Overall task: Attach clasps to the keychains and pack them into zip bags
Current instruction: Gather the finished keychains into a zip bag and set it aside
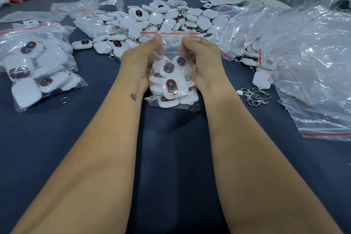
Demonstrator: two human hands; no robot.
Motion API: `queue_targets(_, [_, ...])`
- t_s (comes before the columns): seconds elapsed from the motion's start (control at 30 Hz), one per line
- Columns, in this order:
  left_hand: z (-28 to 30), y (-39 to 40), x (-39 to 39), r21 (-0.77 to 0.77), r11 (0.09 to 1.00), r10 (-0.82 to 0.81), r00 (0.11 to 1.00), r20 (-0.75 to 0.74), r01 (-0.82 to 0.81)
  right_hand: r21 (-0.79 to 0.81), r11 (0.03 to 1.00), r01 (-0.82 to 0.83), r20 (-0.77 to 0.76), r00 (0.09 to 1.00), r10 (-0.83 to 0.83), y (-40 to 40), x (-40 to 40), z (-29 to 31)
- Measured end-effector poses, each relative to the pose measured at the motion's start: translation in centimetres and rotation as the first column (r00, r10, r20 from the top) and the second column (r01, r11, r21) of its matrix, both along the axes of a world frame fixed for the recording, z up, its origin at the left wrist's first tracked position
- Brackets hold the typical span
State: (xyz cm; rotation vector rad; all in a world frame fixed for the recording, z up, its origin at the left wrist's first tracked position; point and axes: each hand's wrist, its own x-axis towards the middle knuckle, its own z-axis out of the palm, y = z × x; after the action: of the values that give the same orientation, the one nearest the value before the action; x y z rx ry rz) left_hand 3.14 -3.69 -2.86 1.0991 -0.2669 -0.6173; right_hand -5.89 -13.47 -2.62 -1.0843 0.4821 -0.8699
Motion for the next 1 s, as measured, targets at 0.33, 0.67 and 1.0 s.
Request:
queue_targets(0.33, [-0.1, -0.1, -0.5, -0.036, 0.999, -0.019, 0.996, 0.084, 0.022, -0.019, 0.999, -0.028, -0.114, 0.993, 0.025, 1.0, 0.1, 0.1])
queue_targets(0.67, [-0.4, -0.8, 0.2, -0.061, 0.998, -0.036, 0.999, -0.011, 0.035, 0.054, 0.998, -0.038, -0.089, 0.995, 0.043, 0.7, 0.0, 0.3])
queue_targets(1.0, [-0.3, -0.3, -0.3, -0.096, 0.995, -0.038, 0.999, 0.013, 0.039, 0.078, 0.996, -0.031, -0.035, 0.999, 0.034, 1.2, 0.1, 0.5])
